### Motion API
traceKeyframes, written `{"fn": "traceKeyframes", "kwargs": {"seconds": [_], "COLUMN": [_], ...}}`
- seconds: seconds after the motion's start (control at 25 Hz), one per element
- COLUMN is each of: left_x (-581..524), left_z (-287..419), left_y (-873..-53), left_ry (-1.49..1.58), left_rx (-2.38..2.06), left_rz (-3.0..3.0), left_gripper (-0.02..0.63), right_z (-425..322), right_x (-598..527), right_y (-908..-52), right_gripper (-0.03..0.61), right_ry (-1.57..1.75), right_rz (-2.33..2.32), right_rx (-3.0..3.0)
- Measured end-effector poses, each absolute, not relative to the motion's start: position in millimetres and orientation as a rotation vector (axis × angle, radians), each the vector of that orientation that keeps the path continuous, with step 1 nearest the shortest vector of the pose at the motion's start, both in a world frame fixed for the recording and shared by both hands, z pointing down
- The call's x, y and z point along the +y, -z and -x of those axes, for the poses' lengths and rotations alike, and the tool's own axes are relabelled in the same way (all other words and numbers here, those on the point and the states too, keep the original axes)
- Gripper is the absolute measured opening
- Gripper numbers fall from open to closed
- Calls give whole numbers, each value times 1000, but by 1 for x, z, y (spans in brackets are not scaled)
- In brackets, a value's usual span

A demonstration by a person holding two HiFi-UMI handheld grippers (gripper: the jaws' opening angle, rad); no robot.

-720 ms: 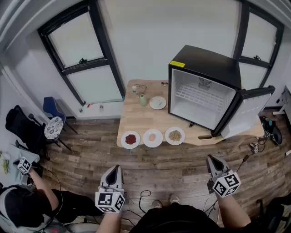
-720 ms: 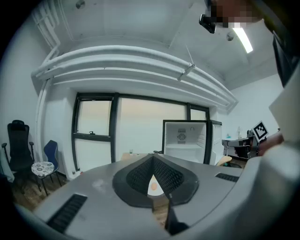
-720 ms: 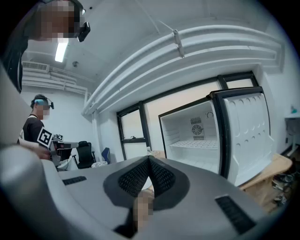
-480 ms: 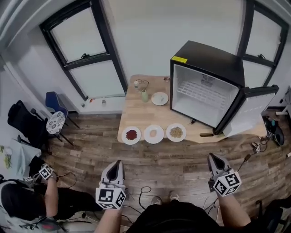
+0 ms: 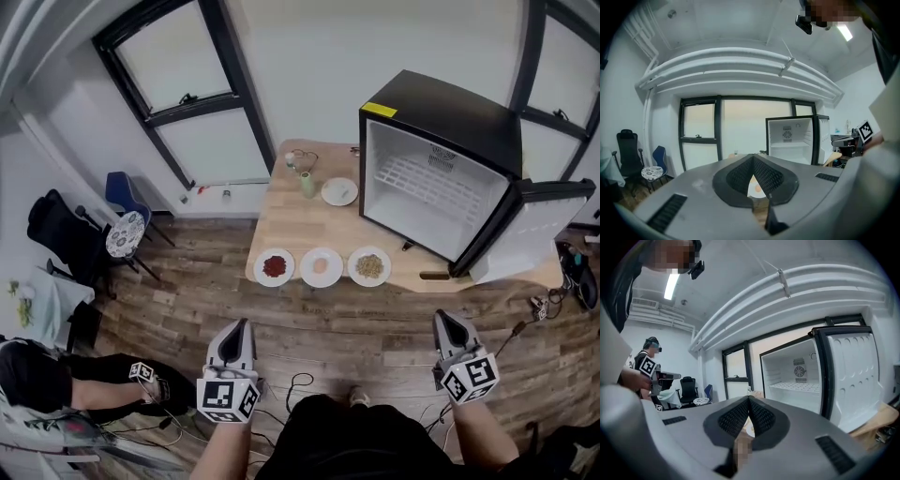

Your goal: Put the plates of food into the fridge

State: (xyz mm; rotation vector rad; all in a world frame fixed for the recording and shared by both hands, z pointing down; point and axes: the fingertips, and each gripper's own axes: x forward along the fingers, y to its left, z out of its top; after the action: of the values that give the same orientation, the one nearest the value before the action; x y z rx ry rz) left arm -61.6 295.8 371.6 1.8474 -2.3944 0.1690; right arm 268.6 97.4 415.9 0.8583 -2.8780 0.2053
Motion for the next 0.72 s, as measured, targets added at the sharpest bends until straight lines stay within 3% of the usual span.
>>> {"fn": "traceKeyframes", "kwargs": {"seconds": [0.24, 0.72], "left_x": [293, 224], "left_z": [51, 112], "left_y": [-382, -388], "left_ry": [-204, -188], "left_rx": [-2378, -2324], "left_rz": [-1823, -1913], "left_gripper": [3, 3], "right_z": [-258, -195], "right_x": [85, 46], "right_y": [-442, -446], "right_gripper": [21, 21], "right_ry": [-301, -319], "right_rz": [-789, -833], "right_rx": [-2854, -2819]}}
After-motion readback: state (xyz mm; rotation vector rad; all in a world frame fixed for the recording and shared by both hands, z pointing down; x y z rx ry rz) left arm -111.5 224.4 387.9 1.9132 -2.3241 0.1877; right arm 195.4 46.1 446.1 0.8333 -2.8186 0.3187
